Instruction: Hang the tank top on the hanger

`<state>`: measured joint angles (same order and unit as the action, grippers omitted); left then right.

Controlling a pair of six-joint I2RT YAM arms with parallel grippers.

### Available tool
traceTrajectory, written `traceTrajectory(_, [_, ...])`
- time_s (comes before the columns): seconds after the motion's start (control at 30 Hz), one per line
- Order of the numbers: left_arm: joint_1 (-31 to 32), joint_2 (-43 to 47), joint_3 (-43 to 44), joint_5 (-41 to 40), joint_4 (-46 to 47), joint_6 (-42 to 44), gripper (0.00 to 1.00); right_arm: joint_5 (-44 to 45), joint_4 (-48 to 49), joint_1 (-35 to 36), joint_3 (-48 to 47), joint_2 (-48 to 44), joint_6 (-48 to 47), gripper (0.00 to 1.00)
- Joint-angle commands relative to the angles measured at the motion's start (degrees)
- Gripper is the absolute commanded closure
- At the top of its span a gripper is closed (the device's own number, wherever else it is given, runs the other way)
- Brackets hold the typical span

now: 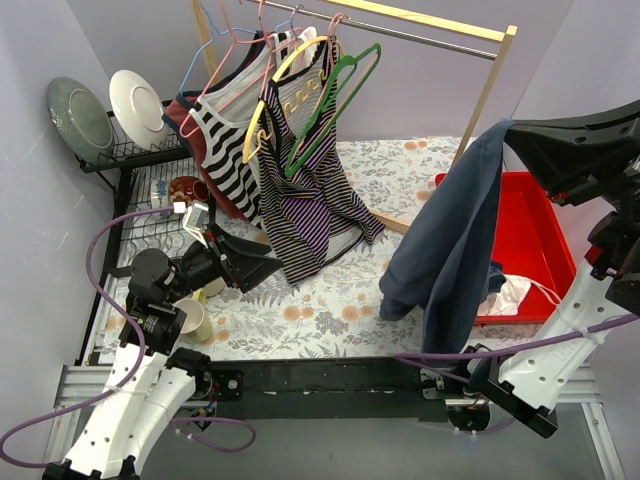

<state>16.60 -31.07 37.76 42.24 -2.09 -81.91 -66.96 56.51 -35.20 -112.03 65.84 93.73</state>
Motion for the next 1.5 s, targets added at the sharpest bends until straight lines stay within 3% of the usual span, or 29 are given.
traceTrajectory(0.0, [-0.34, 0.05, -1.72, 1.97, 1.74, -1.41, 0.02, -0.89, 8.96, -0.22, 6.63, -3.61, 7.15, 0.61])
traceTrajectory(0.17, [-0.34, -0.31, -2.51, 3.72, 4.02, -3.17, 0.02, -6.42, 7.47, -0.22, 20.34, -5.11, 1.99, 0.35])
traceTrajectory(0.2, [-0.34, -0.57, -2.51, 4.34, 4.02, -3.34, 0.02, -7.47, 6.69, -0.22, 21.75, -5.2, -1.15, 0.25])
traceTrajectory(0.27, [-0.17, -1.18, -2.51, 5.31, 3.85, -3.52, 0.02, -10.72, 3.72, -0.22, 26.22, -5.72, -6.25, 0.21])
traceTrajectory(0.3, [0.1, -1.36, -2.43, 5.57, 2.98, -3.26, 0.02, -12.04, 0.56, -0.22, 27.9, -6.6, -10.02, 0.18])
traceTrajectory(0.33, [1.06, -1.45, -2.34, 5.23, 2.53, -2.91, 0.02, -14.14, -4.95, -0.13, 29.4, -7.39, -21.98, 0.18])
traceTrajectory(0.43, [4.91, -2.06, -1.99, 2.07, -0.98, -0.54, 0.02, -16.97, -31.03, -0.22, 34.76, -10.82, -44.96, 0.15])
traceTrajectory(0.47, [6.67, -2.94, -1.81, 0.32, -1.77, 0.16, 0.02, -17.5, -39.81, -0.22, 35.03, -11.17, -62.53, 0.15])
traceTrajectory(0.5, [8.69, -3.73, -1.81, -1.35, -2.74, 1.3, 0.02, -17.68, -58.52, -0.22, 35.12, -10.74, -69.93, 0.14])
traceTrajectory(0.53, [14.45, -4.52, -1.81, -6.68, -3.09, 1.84, 0.02, -16.72, -66.02, -0.22, 35.12, -10.3, -76.44, 0.14])
traceTrajectory(0.57, [17.91, -5.57, -1.81, -9.78, -3.36, 2.45, 0.02, -15.5, -75.23, -0.05, 34.86, -9.51, -91.91, 0.14])
traceTrajectory(0.6, [21.59, -8.54, -1.46, -13.03, -3.54, 3.93, 0.02, -12.79, -93.85, 0.57, 32.6, -7.24, -100.85, 0.14])
traceTrajectory(0.63, [29.2, -10.31, -0.85, -21.32, -3.8, 4.82, 0.02, -3.19, -101.96, 2.49, 31.7, -6.0, -110.08, 0.14])
traceTrajectory(0.7, [36.1, -17.14, 2.04, -29.54, -4.85, 6.84, 0.02, 5.05, -107.81, 8.91, 35.88, -4.07, -118.05, 0.11])
traceTrajectory(0.73, [41.88, -20.14, 3.45, -36.98, -5.38, 8.76, 0.02, 8.74, -108.19, 9.27, 38.0, -4.14, -120.25, 0.11])
traceTrajectory(0.83, [49.81, -31.45, 9.25, -47.05, -6.09, 12.46, 0.02, 18.04, -102.69, 9.36, 48.61, -8.0, -123.7, 0.09])
traceTrajectory(0.93, [53.26, -44.01, 16.54, -54.53, -4.77, 15.01, 0.02, 23.61, -99.94, 9.36, 54.43, -13.27, -123.79, 0.06])
traceTrajectory(1.17, [54.06, -71.01, 33.85, -60.52, 0.15, 21.7, 0.04, 25.91, -97.47, 8.92, 57.27, -17.94, -117.91, 0.05])
traceTrajectory(1.47, [53.28, -89.86, 53.11, -65.53, -4.5, 25.48, 0.2, 26.44, -97.12, 8.66, 59.99, -19.08, -116.94, 0.05])
